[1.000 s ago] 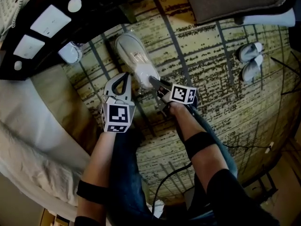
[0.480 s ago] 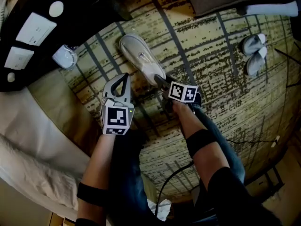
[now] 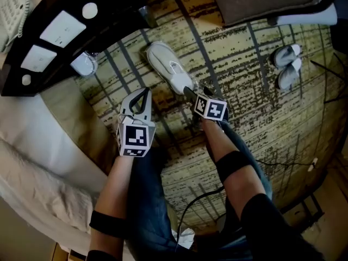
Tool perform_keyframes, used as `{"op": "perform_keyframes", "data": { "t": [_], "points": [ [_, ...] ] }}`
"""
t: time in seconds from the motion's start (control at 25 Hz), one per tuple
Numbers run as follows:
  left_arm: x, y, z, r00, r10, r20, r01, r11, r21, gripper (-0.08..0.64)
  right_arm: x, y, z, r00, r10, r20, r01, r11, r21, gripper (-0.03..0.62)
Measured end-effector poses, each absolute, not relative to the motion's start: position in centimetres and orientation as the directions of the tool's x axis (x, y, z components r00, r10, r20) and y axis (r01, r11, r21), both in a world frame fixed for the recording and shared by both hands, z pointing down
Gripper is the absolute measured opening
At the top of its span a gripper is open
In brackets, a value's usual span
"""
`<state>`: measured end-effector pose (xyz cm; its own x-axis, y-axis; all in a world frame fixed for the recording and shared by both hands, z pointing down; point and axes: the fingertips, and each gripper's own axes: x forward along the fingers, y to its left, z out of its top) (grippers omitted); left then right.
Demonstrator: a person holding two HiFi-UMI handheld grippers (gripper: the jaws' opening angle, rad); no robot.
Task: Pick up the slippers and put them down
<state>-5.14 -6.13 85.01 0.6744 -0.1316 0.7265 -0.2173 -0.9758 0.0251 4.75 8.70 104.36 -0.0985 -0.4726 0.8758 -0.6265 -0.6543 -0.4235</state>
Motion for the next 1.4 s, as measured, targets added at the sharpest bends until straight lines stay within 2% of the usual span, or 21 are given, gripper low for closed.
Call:
{"op": "perform_keyframes", "data": {
  "t": [0.08,0.24,0.52,0.6,0.92,1.04,1.24,1.4],
  "points": [
    [-5.8,-6.1,82.1,0.672,-0.145,0.726,-0.238,-0.971,0.026,-0.012,4.7,7.6,100.4,-0.114,-0.514,0.850,-0.634,-0.622,-0.461,0.443],
    [-6.7,-6.2,73.9,0.674,-0.188,0.715,-0.281,-0.960,0.012,-0.012,4.8,4.7,90.0,-0.140,-0.612,0.778,-0.648,-0.538,-0.539,0.367],
    [-9.5,-6.1,56.0,0.659,-0.292,0.693,-0.392,-0.920,-0.015,-0.012,5.0,3.0,69.4,-0.170,-0.673,0.720,-0.728,-0.407,-0.552,0.057],
    [-10.7,-5.5,51.0,0.654,-0.327,0.682,-0.431,-0.902,-0.019,-0.012,5.0,3.0,63.5,-0.192,-0.688,0.700,-0.754,-0.353,-0.554,0.000],
    [-15.4,-3.6,34.6,0.648,-0.425,0.632,-0.555,-0.832,0.008,-0.012,3.9,2.3,41.3,-0.311,-0.750,0.584,-0.863,-0.035,-0.504,-0.002],
    [-17.2,-3.5,30.1,0.642,-0.467,0.608,-0.606,-0.795,0.028,-0.012,3.6,1.2,34.1,-0.325,-0.790,0.519,-0.872,0.037,-0.489,0.000],
    [-19.0,-2.9,25.1,0.637,-0.514,0.574,-0.651,-0.758,0.044,-0.012,2.5,0.3,26.2,-0.346,-0.813,0.468,-0.899,0.145,-0.413,0.000],
    [-20.7,-3.0,23.0,0.625,-0.569,0.534,-0.692,-0.721,0.043,-0.012,0.7,0.4,23.3,-0.368,-0.800,0.474,-0.915,0.221,-0.337,0.000]
  ]
}}
